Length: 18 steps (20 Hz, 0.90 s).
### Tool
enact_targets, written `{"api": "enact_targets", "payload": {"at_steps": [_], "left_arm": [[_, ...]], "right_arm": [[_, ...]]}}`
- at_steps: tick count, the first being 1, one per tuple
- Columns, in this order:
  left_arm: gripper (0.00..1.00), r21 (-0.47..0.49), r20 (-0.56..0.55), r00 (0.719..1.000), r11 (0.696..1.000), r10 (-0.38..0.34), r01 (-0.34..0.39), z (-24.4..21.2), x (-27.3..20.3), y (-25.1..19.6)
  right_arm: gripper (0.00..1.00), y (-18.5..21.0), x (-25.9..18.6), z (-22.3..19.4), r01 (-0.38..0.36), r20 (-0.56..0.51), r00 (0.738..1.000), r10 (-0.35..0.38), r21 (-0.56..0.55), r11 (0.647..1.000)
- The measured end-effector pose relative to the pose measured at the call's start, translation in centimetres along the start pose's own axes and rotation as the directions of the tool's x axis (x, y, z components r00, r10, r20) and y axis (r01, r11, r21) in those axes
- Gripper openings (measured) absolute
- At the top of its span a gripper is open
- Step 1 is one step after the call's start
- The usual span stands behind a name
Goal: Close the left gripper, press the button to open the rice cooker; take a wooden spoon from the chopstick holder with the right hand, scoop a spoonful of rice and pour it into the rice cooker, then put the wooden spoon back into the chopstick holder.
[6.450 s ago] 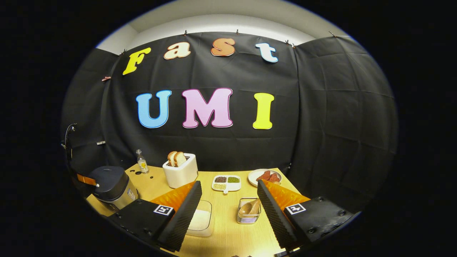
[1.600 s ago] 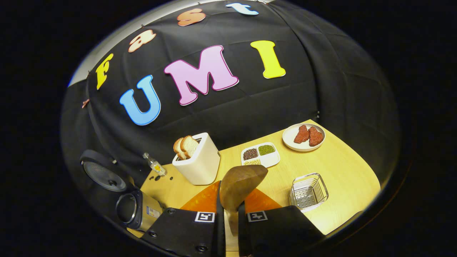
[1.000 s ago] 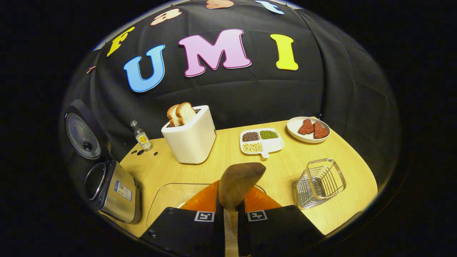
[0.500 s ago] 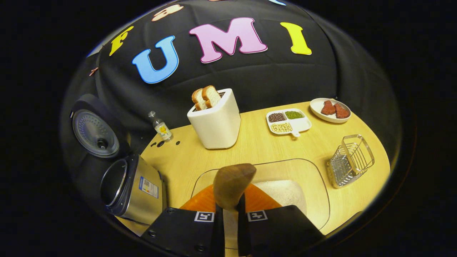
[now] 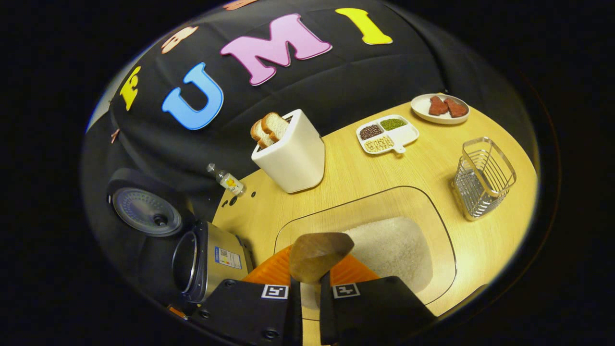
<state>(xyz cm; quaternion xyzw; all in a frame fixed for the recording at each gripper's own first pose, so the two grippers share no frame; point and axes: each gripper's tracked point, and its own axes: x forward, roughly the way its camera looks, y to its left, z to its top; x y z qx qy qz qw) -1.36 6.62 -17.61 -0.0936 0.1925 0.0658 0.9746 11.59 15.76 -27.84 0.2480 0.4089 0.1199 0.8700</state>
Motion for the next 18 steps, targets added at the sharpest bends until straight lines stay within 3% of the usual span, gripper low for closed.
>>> {"api": "enact_targets", "payload": {"at_steps": [3, 5, 6, 7, 10, 18], "left_arm": [[0.96, 0.014, 0.003, 1.000, 1.000, 0.005, -0.005, 0.4, -0.3, 0.2], [0.95, 0.017, 0.013, 1.000, 1.000, 0.008, -0.008, 0.8, -0.6, 0.4], [0.96, 0.014, 0.018, 1.000, 1.000, 0.009, -0.009, 0.8, -0.8, 0.5], [0.96, 0.010, 0.020, 1.000, 1.000, 0.008, -0.008, 0.9, -1.1, 0.4], [0.95, 0.013, 0.019, 1.000, 1.000, 0.009, -0.009, 0.8, -1.5, 0.3], [0.95, 0.022, 0.043, 0.999, 0.999, -0.025, 0.024, 1.1, -2.9, -1.0]], "right_arm": [[0.19, -1.4, -1.0, 1.1, -0.012, 0.020, 1.000, 0.008, 0.195, 0.981], [0.18, -2.2, -1.9, 1.7, -0.018, 0.030, 1.000, 0.010, 0.268, 0.963], [0.14, -2.5, -2.4, 2.1, -0.021, 0.041, 0.999, 0.010, 0.285, 0.958], [0.18, -2.9, -3.0, 2.6, -0.021, 0.056, 0.998, 0.005, 0.296, 0.955], [0.18, -3.4, -4.0, 4.2, -0.035, 0.094, 0.996, 0.003, 0.340, 0.940], [0.18, -0.4, -6.1, 7.6, -0.136, 0.157, 0.985, 0.068, 0.473, 0.870]]}}
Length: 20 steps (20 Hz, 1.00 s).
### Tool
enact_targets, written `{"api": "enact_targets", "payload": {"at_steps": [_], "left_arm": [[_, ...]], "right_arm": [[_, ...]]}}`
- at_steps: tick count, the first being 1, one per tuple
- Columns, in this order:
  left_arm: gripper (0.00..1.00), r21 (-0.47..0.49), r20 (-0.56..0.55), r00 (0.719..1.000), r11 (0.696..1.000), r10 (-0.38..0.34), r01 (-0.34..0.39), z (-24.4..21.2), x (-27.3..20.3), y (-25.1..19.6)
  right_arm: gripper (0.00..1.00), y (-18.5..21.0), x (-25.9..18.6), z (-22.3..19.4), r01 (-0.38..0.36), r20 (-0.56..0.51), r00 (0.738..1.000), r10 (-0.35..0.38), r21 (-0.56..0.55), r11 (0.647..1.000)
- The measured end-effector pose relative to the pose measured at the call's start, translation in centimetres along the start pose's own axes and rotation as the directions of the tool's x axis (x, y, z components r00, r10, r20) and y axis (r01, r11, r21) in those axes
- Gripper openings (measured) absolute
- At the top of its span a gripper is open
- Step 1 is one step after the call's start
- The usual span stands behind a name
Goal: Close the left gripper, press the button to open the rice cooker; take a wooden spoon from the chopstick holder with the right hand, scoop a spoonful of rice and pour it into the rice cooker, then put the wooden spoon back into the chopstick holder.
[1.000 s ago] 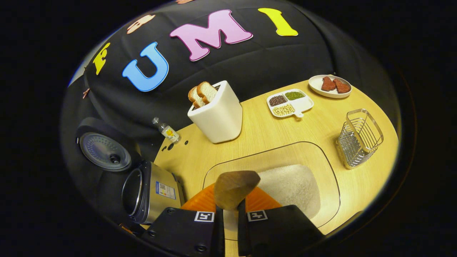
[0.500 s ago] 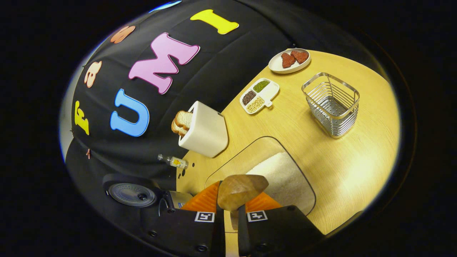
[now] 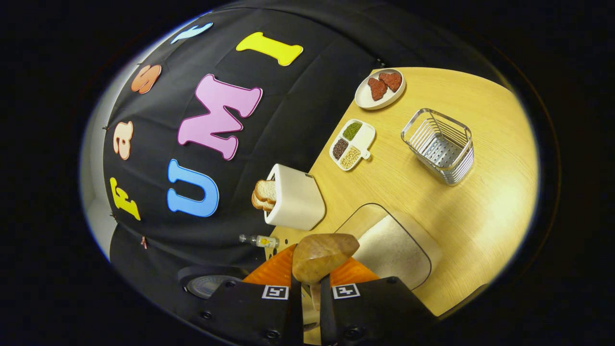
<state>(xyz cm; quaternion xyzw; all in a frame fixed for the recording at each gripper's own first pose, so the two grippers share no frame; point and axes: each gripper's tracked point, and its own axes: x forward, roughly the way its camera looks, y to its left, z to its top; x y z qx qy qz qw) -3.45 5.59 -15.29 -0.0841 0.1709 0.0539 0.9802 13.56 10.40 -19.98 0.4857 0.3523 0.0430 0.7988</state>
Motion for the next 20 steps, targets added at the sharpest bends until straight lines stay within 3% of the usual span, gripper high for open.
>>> {"api": "enact_targets", "payload": {"at_steps": [6, 13, 20], "left_arm": [[0.95, 0.002, 0.033, 0.999, 1.000, -0.001, 0.001, 1.0, -0.8, 0.8], [0.95, -0.065, 0.090, 0.995, 0.998, 0.031, -0.025, 3.5, -1.7, 3.5], [0.95, -0.110, 0.123, 0.989, 0.992, 0.082, -0.068, 5.4, -1.5, 7.3]], "right_arm": [[0.18, 6.4, 0.1, -2.1, -0.107, -0.043, 0.993, 0.110, 0.067, 0.992], [0.18, 14.3, 2.1, -7.6, -0.210, -0.139, 0.967, 0.212, 0.033, 0.977], [0.18, 18.7, 5.1, -14.6, -0.247, -0.239, 0.945, 0.222, -0.080, 0.966]]}}
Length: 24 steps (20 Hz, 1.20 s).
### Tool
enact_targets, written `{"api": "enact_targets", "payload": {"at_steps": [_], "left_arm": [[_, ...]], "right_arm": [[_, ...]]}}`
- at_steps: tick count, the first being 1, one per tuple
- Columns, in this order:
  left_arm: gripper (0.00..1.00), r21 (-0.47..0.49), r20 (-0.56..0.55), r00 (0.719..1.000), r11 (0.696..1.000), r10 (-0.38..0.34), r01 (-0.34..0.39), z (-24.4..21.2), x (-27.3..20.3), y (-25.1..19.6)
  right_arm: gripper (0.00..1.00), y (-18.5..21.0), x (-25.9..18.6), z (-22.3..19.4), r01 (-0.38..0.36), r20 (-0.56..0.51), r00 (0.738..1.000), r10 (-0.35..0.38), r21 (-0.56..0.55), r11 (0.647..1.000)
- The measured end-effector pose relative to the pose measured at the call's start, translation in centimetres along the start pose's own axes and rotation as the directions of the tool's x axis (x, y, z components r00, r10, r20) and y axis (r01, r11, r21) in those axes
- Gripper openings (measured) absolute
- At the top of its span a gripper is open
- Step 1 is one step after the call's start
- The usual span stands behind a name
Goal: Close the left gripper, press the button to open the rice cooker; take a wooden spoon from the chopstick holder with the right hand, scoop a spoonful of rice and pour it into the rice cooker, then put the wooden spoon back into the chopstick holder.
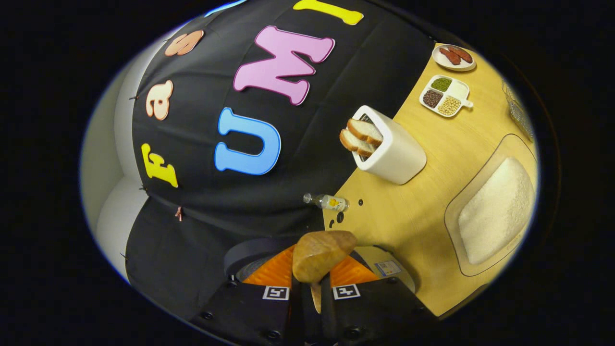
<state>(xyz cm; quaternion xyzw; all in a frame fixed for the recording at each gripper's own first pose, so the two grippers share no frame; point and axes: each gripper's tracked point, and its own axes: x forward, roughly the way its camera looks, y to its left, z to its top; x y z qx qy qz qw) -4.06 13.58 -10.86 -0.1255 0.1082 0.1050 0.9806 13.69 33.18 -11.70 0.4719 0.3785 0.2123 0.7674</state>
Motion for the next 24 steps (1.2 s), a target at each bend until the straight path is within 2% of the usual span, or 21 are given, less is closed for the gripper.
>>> {"api": "enact_targets", "payload": {"at_steps": [5, 7, 9, 14, 18, 21, 23, 24], "left_arm": [[0.95, -0.039, 0.033, 0.998, 0.998, 0.057, -0.056, 1.6, 0.0, 3.5], [0.95, -0.063, 0.032, 0.997, 0.996, 0.072, -0.070, 1.6, -0.1, 4.9], [0.95, -0.070, 0.021, 0.996, 0.994, 0.090, -0.088, 1.5, -0.2, 6.2], [0.95, -0.065, 0.016, 0.991, 0.990, 0.131, -0.129, 1.5, -0.5, 8.2], [0.96, -0.054, 0.009, 0.991, 0.990, 0.133, -0.133, 1.4, -0.7, 8.4], [0.96, -0.043, 0.010, 0.991, 0.991, 0.131, -0.131, 1.5, -0.8, 8.4], [0.96, -0.039, 0.008, 0.991, 0.991, 0.131, -0.131, 1.5, -0.7, 8.3], [0.96, -0.034, 0.009, 0.991, 0.991, 0.132, -0.132, 1.5, -0.8, 8.2]], "right_arm": [[0.18, 1.4, 3.3, -4.0, 0.008, -0.029, 0.999, -0.015, -0.212, 0.977], [0.18, 1.9, 4.7, -5.5, 0.005, -0.027, 1.000, -0.015, -0.315, 0.949], [0.18, 2.3, 5.7, -7.2, -0.009, -0.041, 0.999, -0.009, -0.424, 0.906], [0.18, 2.7, 7.8, -9.9, -0.044, -0.058, 0.998, 0.009, -0.651, 0.758], [0.18, 2.5, 8.6, -11.4, -0.074, -0.081, 0.997, 0.017, -0.766, 0.639], [0.18, 3.0, 8.4, -12.3, -0.112, -0.101, 0.994, 0.050, -0.832, 0.544], [0.18, 2.9, 8.4, -13.0, -0.141, -0.126, 0.990, 0.062, -0.874, 0.465], [0.18, 2.9, 8.4, -13.6, -0.161, -0.147, 0.987, 0.065, -0.898, 0.410]]}}
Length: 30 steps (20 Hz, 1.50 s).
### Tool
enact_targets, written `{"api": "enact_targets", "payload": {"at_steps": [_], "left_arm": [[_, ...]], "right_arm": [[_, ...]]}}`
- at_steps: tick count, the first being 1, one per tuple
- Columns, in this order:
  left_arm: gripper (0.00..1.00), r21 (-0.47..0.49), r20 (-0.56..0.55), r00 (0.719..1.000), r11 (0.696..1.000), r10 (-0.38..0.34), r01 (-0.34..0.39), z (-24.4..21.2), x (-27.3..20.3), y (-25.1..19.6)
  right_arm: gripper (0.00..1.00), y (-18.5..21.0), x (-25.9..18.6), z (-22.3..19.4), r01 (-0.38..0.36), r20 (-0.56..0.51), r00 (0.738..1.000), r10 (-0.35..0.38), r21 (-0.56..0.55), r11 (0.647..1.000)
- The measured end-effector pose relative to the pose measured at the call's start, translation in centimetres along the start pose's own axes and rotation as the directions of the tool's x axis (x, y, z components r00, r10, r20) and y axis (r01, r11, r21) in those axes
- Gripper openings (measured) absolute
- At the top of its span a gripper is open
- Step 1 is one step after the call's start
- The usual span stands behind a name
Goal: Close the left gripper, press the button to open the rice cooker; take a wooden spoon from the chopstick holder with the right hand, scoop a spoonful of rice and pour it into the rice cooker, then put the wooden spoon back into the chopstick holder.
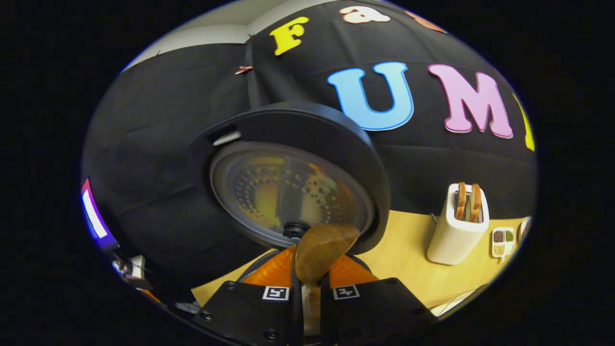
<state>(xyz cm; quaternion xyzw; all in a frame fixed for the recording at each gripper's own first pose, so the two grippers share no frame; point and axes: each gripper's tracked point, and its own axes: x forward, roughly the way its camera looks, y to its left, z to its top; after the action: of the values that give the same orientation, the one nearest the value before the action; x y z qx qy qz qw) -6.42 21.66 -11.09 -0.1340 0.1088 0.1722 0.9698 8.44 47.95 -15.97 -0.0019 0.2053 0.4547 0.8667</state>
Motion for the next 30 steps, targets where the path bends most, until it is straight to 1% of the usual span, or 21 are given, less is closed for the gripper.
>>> {"api": "enact_targets", "payload": {"at_steps": [2, 5, 6, 7, 9, 11, 12, 13, 14, 15, 16, 17, 19, 22, 25, 27, 29, 30], "left_arm": [[0.96, 0.005, 0.001, 1.000, 1.000, 0.000, 0.000, 0.1, 0.1, -0.2], [0.96, 0.004, 0.005, 1.000, 1.000, -0.001, 0.001, 0.2, 0.0, -0.3], [0.92, 0.002, 0.005, 1.000, 1.000, 0.000, 0.000, 0.0, 0.0, -0.2], [0.96, 0.001, 0.005, 1.000, 1.000, -0.001, 0.001, 0.0, -0.1, -0.3], [0.96, 0.001, 0.004, 1.000, 1.000, -0.004, 0.004, 0.0, 0.1, -0.6], [0.96, 0.009, 0.004, 1.000, 1.000, -0.007, 0.007, 0.0, 0.0, -0.7], [0.96, 0.015, 0.006, 1.000, 1.000, -0.008, 0.008, -0.1, 0.0, -0.9], [0.96, 0.022, 0.008, 1.000, 1.000, -0.011, 0.011, 0.1, -0.1, -1.1], [0.92, 0.027, 0.012, 1.000, 0.999, -0.018, 0.018, 0.1, -0.1, -1.4], [0.95, 0.026, 0.015, 0.999, 0.999, -0.029, 0.029, 0.0, -0.2, -1.8], [0.95, 0.022, 0.012, 0.999, 0.999, -0.037, 0.036, -0.3, -0.1, -2.2], [0.95, 0.020, 0.007, 0.999, 0.999, -0.043, 0.043, -0.6, 0.0, -2.5], [0.96, 0.024, -0.003, 0.998, 0.998, -0.060, 0.060, -1.3, 0.0, -3.5], [0.95, 0.015, -0.017, 0.996, 0.996, -0.083, 0.083, -2.1, 0.5, -4.8], [0.95, 0.006, -0.020, 0.994, 0.994, -0.111, 0.111, -2.3, 0.5, -6.5], [0.95, 0.012, -0.020, 0.991, 0.991, -0.135, 0.135, -2.4, 0.5, -7.8], [0.96, 0.029, -0.022, 0.988, 0.988, -0.152, 0.153, -2.4, 0.5, -9.1], [0.96, 0.035, -0.023, 0.987, 0.986, -0.162, 0.162, -2.4, 0.6, -9.8]], "right_arm": [[0.18, 1.0, -0.3, -1.0, -0.051, -0.026, 0.999, 0.048, -0.121, 0.991], [0.18, 1.9, -0.5, -2.1, -0.104, -0.052, 0.994, 0.094, -0.222, 0.970], [0.18, 2.1, -0.6, -2.1, -0.107, -0.046, 0.994, 0.099, -0.255, 0.961], [0.18, 2.3, -0.5, -2.1, -0.118, -0.041, 0.993, 0.111, -0.276, 0.954], [0.18, 2.9, -1.0, -2.5, -0.135, -0.042, 0.991, 0.128, -0.304, 0.943], [0.18, 3.4, -1.5, -2.8, -0.143, -0.057, 0.990, 0.132, -0.279, 0.949], [0.18, 3.1, -1.5, -2.5, -0.136, -0.055, 0.991, 0.126, -0.250, 0.959], [0.14, 2.6, -1.5, -1.8, -0.123, -0.041, 0.992, 0.117, -0.214, 0.969], [0.18, 2.0, -1.7, -0.9, -0.108, -0.020, 0.994, 0.106, -0.167, 0.980], [0.18, 1.3, -1.9, -0.1, -0.090, -0.008, 0.996, 0.090, -0.111, 0.990], [0.18, 0.4, -2.2, 0.6, -0.070, 0.001, 0.998, 0.070, -0.047, 0.996], [0.18, -0.6, -2.5, 1.5, -0.047, 0.013, 0.999, 0.047, 0.025, 0.999], [0.18, -2.9, -3.5, 3.3, -0.006, 0.046, 0.999, -0.001, 0.169, 0.986], [0.18, -7.3, -6.6, 5.9, 0.042, 0.097, 0.992, -0.079, 0.337, 0.941], [0.18, -13.6, -10.3, 6.9, 0.118, 0.124, 0.972, -0.201, 0.483, 0.868], [0.18, -17.9, -13.3, 6.7, 0.182, 0.128, 0.947, -0.295, 0.544, 0.819], [0.18, -23.1, -17.0, 6.2, 0.259, 0.125, 0.908, -0.400, 0.583, 0.770], [0.18, -25.5, -18.9, 6.2, 0.285, 0.128, 0.887, -0.445, 0.605, 0.743]]}}
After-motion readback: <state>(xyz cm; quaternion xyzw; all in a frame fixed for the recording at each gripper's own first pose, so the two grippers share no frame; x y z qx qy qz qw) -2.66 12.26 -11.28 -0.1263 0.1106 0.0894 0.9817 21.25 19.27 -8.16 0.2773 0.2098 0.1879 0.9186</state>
